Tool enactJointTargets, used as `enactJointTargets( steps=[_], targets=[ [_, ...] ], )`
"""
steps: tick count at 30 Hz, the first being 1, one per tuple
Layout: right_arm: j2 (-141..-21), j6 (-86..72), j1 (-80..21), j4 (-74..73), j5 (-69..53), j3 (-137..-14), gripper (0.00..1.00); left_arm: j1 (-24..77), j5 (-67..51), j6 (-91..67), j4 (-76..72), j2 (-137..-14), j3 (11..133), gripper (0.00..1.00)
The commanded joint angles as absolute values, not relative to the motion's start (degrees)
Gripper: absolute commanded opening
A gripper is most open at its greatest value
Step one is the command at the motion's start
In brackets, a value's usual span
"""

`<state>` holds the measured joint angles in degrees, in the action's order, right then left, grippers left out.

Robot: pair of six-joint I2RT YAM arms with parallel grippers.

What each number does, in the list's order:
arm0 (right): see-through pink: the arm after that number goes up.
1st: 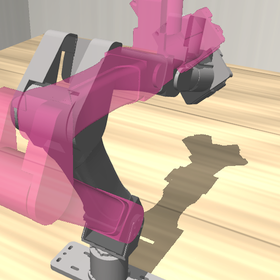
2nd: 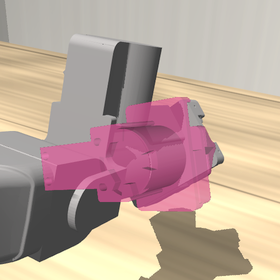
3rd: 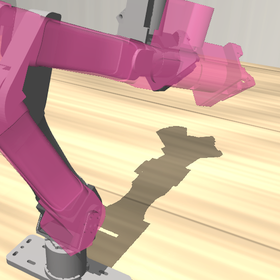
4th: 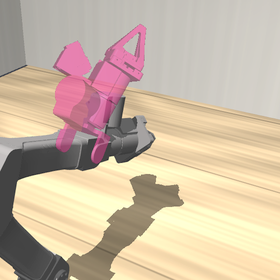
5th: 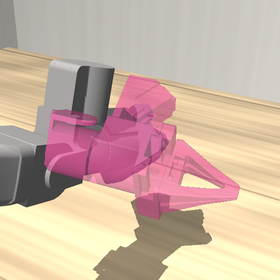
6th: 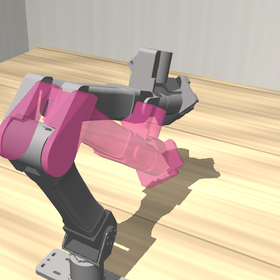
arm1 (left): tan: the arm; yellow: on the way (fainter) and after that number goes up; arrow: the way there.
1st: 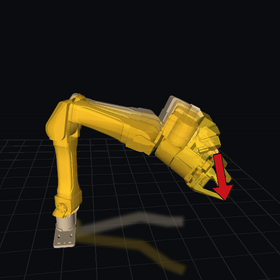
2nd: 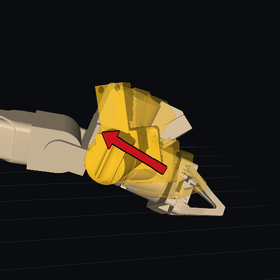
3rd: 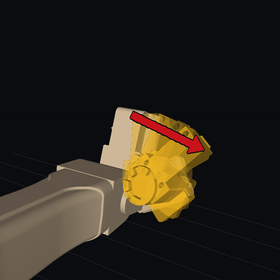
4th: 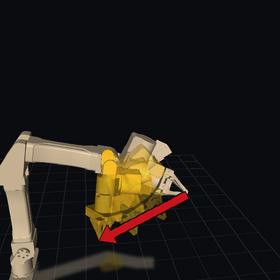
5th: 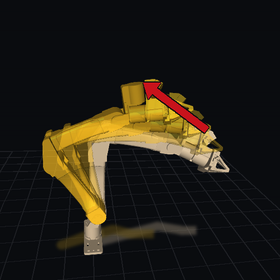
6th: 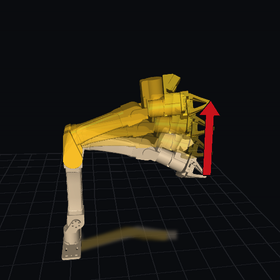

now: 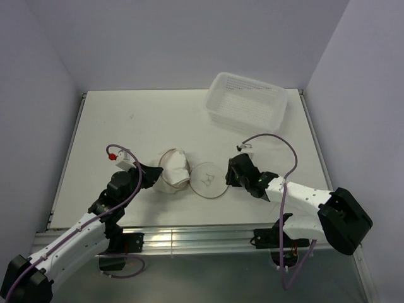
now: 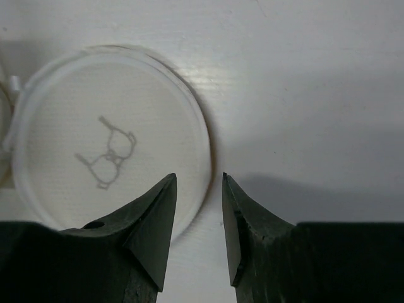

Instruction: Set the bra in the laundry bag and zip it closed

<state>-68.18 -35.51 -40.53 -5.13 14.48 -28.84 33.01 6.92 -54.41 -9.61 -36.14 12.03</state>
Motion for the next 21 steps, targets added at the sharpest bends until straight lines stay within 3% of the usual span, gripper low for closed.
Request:
enactJointTargets(
  steps=[1,17,20,21],
  targets=[
    [-66.5,-35.2,-40.1,-5.7,17.5,-27.7,0.42,32.8,6.1,-52.6,-11.0,-35.2,14.6,0.0],
    [-77.3,-37.7,-40.1,1.6,11.4,-26.9,0.32,32.9,5.4,-52.8,-12.0,-35.1,13.6,0.0],
    [-78.0,-37.9,-40.0,2.2,11.8,-26.8,0.2,32.9,5.4,-52.6,-12.0,-35.1,13.5,0.0],
    [-77.9,-38.1,-39.9,2.6,12.0,-26.6,0.08,32.9,5.4,-52.7,-12.0,-35.0,13.5,0.0]
  ],
)
